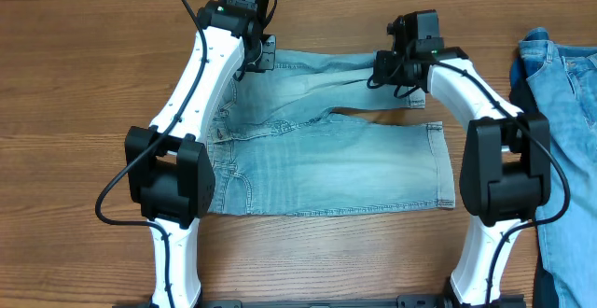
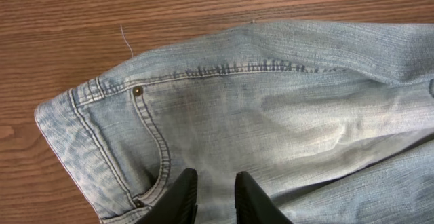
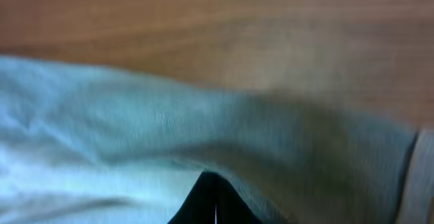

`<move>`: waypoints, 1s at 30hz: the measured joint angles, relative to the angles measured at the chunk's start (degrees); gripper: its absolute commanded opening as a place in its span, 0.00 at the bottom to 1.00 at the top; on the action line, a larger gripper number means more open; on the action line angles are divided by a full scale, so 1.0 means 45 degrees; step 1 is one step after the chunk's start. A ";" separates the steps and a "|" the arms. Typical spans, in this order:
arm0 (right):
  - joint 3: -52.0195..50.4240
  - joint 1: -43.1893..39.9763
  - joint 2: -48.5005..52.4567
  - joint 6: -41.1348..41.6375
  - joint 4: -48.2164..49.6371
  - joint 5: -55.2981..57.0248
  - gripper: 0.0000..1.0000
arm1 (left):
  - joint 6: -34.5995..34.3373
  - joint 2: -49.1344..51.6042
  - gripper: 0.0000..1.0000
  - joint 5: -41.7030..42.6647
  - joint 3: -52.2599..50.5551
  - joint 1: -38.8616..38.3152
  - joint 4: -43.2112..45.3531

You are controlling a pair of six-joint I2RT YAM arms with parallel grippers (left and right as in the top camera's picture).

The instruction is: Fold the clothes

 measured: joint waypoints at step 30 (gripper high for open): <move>0.0835 -0.0015 -0.0612 0.0345 -0.2560 0.2147 0.04 | -0.0044 0.1088 0.04 -0.0277 0.0034 0.0000 0.0704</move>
